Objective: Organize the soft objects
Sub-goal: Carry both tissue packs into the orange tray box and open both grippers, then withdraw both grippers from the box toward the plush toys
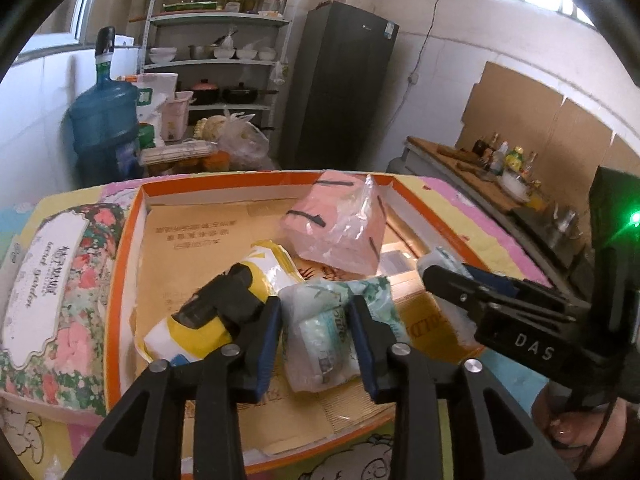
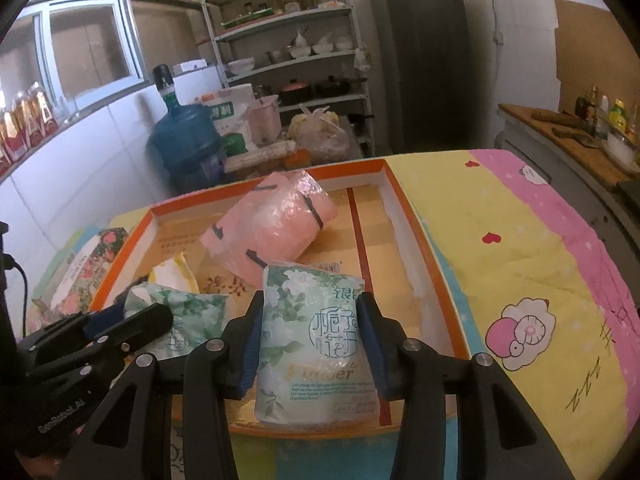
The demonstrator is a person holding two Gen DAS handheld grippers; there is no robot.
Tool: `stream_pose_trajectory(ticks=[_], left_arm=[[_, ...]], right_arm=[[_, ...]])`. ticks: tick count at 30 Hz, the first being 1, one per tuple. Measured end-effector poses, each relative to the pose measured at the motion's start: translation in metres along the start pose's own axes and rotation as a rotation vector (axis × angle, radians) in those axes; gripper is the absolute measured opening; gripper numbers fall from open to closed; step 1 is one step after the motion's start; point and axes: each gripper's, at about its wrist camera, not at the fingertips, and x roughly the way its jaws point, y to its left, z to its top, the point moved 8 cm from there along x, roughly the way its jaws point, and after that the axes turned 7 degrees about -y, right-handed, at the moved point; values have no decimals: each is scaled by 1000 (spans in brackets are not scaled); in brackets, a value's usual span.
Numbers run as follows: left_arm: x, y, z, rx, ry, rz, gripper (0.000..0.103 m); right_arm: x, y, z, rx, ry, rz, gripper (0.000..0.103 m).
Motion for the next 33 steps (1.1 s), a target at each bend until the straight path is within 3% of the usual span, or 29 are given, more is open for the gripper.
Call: stream_pose_trajectory(ticks=[6,9,11,33], left_arm=[[-1,-5,-2,14,4,3,57],[-5,-10,-2,34,-11,3,74],[-11,-12,1,56,-34,28,87],[-81,14,19,78,-171,88,87]], right_arm=[[2,-1,-2,10,10,12,51],[3,0,-3,23,12,32,62],[1,0,-3,32,8,39,63],[-43,24,6,31,-77,19,64]])
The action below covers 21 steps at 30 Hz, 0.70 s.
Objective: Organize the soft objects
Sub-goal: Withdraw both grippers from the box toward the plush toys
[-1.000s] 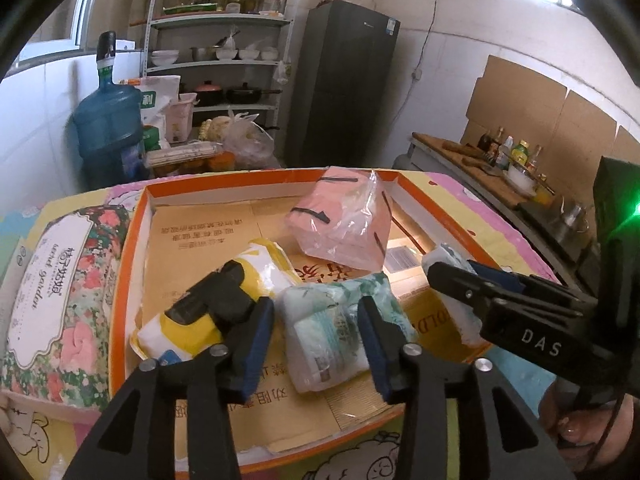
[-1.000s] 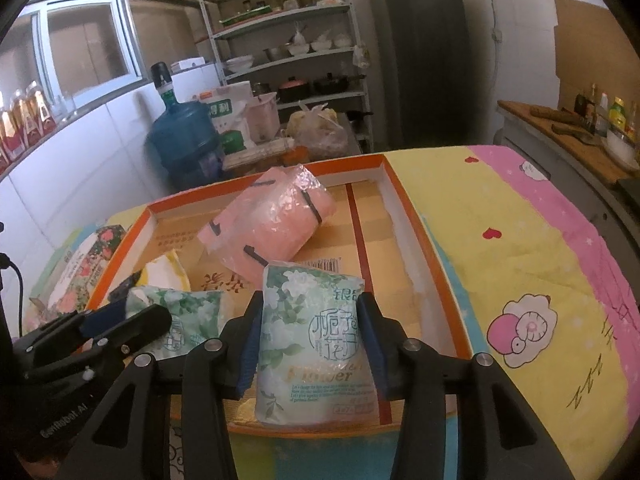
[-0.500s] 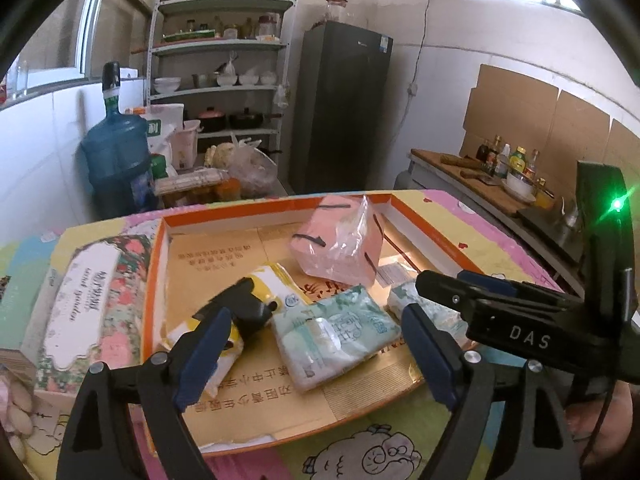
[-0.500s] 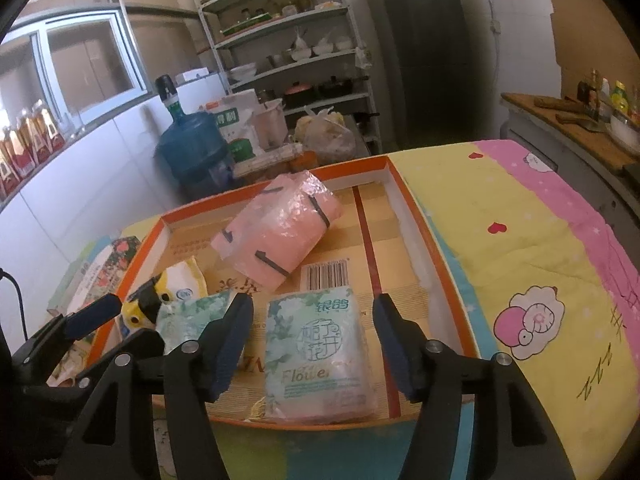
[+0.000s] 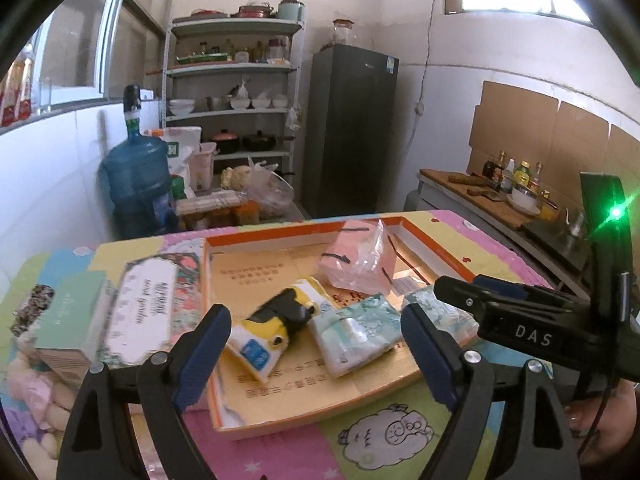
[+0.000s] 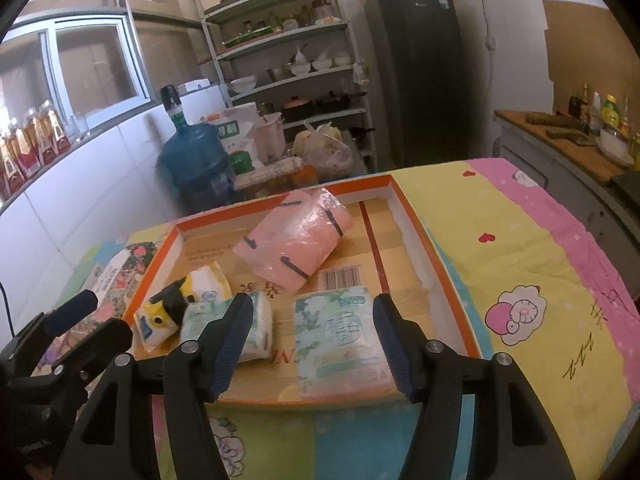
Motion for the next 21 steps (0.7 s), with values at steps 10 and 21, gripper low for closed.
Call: stream_pose_trajectory(ticks=[10,21], left_arm=[[-35,28,3,-3,-41,48,87],[-70,60,3,-15,-78,94,87]], right_arm=[[-18,39,0,-48,-34,-1,64],[-30,79,-7,-80,-45,15,64]])
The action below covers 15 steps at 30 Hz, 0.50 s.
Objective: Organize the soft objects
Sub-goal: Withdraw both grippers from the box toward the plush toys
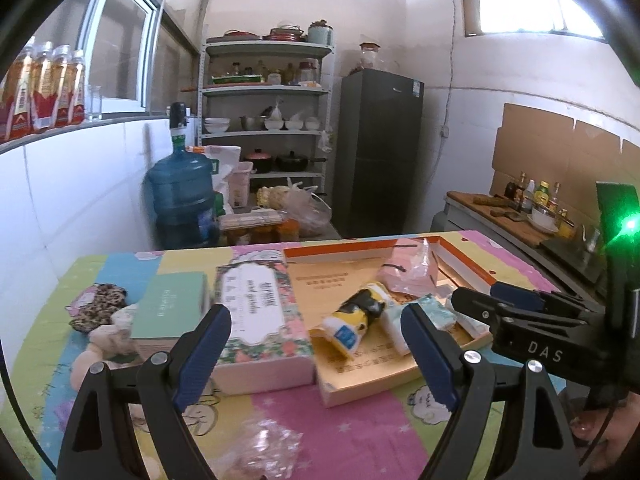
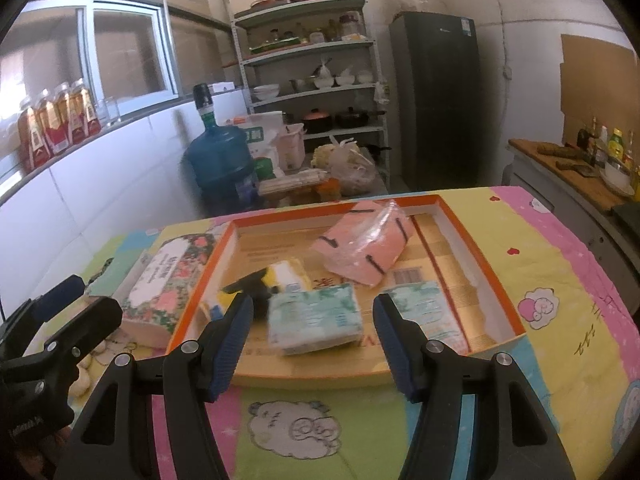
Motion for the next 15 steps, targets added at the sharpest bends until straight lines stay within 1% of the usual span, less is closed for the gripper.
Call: stream_pose_trajectory(ticks=[7,15], left_arm=[[-16,28,2,-5,-24,38,87],[-36,63,0,-22,-43,79,87]], right_arm=[[-8,32,0,-40,-28,-4,64],[-14,69,-5,-74,-39,15,64]])
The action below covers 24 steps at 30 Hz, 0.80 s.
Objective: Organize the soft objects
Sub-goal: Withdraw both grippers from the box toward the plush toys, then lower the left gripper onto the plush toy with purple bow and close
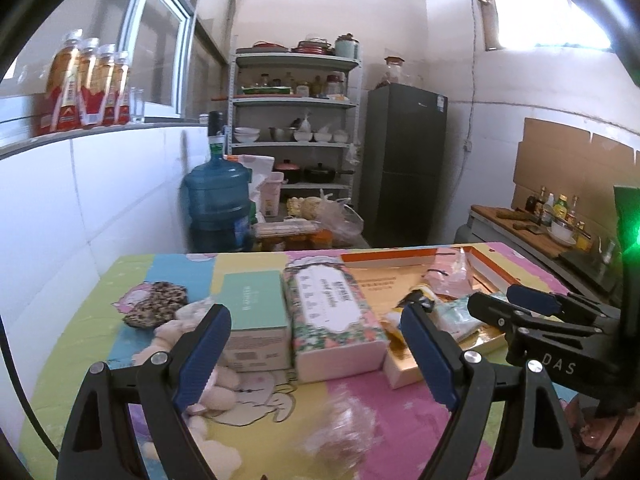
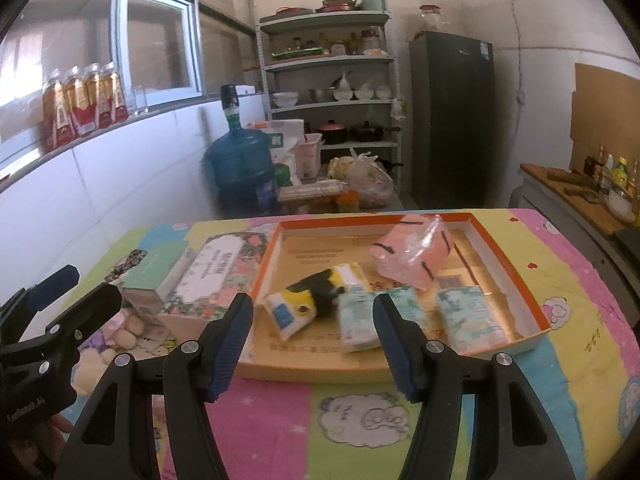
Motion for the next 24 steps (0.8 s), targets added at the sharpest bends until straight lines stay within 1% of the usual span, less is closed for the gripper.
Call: stream_pose_trajectory(ticks=[11,24], left_arm=[[-18,46,-6,-17,-8,53,87],[-35,94,-16,-39,-12,132,87]], right_arm=[[0,50,-4,-40,-2,42,64],[-1,96,-12,-90,7,88,64]])
